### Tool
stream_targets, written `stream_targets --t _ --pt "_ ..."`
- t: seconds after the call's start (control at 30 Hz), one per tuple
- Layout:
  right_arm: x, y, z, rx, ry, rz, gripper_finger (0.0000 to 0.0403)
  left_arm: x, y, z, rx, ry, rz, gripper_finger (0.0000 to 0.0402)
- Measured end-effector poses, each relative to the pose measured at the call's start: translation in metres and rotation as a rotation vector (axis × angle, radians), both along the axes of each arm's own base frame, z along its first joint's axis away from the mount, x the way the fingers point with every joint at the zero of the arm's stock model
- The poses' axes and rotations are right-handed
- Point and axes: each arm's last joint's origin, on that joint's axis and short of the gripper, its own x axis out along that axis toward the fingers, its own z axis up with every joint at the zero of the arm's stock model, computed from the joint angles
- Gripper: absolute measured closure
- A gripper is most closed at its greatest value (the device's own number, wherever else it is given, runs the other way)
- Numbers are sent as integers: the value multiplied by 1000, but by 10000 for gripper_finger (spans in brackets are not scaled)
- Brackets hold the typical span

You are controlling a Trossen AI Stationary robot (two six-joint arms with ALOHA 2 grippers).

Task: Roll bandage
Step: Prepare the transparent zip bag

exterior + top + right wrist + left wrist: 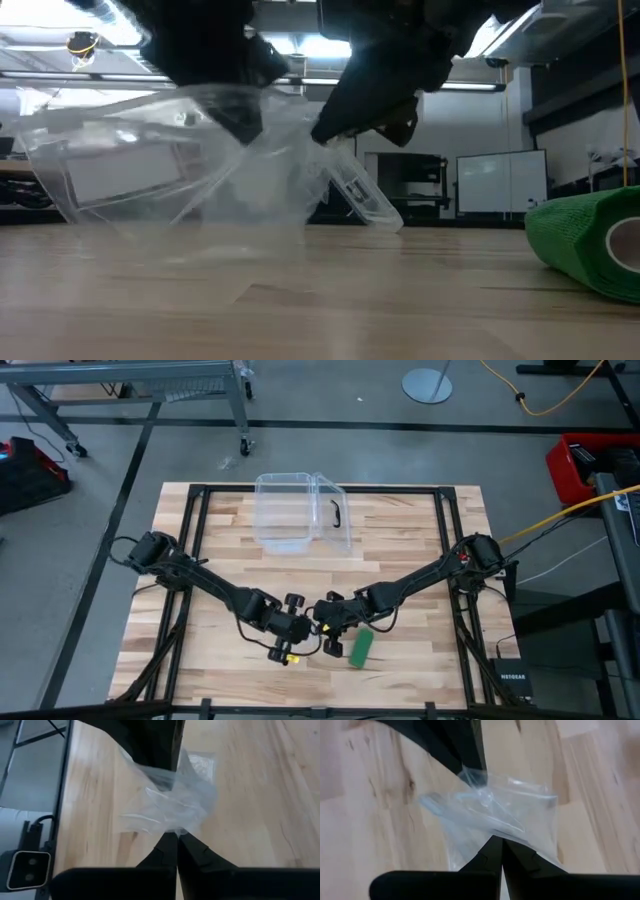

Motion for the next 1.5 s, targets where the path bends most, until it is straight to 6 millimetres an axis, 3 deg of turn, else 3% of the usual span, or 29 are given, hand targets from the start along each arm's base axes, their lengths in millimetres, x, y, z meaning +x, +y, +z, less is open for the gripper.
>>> stream_targets --t 0.37,0.73,0.9,1.23,1.5 --pt "-1 -2 -1 -37 4 -31 402 10 -5 -19 -21 16 -47 401" --pt "0 -1 1 -15 -7 -24 402 11 2 -58 18 177 41 401" --pt "-1 -1 0 -13 12 -18 398 11 3 -67 30 222 56 401" --pt "-5 -1 -4 26 87 -2 354 -7 12 -59 80 373 86 401" --pt "-5 -1 -4 7 79 -21 270 -8 14 -53 78 367 57 402"
